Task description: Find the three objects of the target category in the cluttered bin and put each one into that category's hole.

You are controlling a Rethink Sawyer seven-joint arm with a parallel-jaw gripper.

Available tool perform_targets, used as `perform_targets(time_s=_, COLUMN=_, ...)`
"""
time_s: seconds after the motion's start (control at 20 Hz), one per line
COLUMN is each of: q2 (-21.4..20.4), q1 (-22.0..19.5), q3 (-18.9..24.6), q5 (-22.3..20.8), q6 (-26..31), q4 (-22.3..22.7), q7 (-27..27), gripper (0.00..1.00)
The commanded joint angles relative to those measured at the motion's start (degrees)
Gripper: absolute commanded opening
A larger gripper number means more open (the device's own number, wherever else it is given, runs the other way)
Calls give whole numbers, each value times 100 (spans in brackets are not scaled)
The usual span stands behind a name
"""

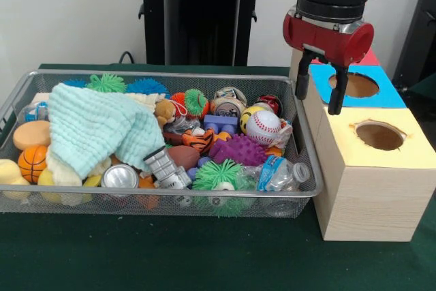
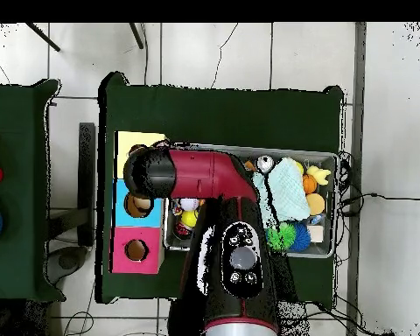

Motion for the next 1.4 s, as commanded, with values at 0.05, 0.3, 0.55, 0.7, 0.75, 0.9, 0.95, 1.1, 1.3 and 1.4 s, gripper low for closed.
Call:
perform_targets(time_s=0.05, q2=93, q1=-156, q3=563, q5=-1437, q6=503, q4=64, q7=-2327, gripper=100)
perform_targets(time_s=0.3, q2=125, q1=-725, q3=1105, q5=-1496, q6=338, q4=344, q7=-2381, gripper=100)
perform_targets(time_s=0.55, q2=172, q1=-792, q3=1215, q5=-1778, q6=153, q4=354, q7=-2190, gripper=100)
perform_targets(time_s=0.7, q2=154, q1=-788, q3=1242, q5=-1911, q6=87, q4=403, q7=-2126, gripper=100)
perform_targets(time_s=0.75, q2=152, q1=-792, q3=1253, q5=-1961, q6=60, q4=410, q7=-2116, gripper=100)
perform_targets(time_s=0.9, q2=164, q1=-845, q3=1323, q5=-2036, q6=16, q4=414, q7=-2009, gripper=100)
perform_targets(time_s=0.95, q2=156, q1=-856, q3=1341, q5=-2071, q6=50, q4=394, q7=-1997, gripper=100)
perform_targets(time_s=1.1, q2=153, q1=-899, q3=1404, q5=-2117, q6=138, q4=362, q7=-2022, gripper=100)
perform_targets(time_s=1.3, q2=84, q1=-904, q3=1450, q5=-2144, q6=413, q4=314, q7=-2028, gripper=100)
perform_targets(time_s=1.4, q2=1, q1=-889, q3=1460, q5=-2127, q6=547, q4=348, q7=-1996, gripper=100)
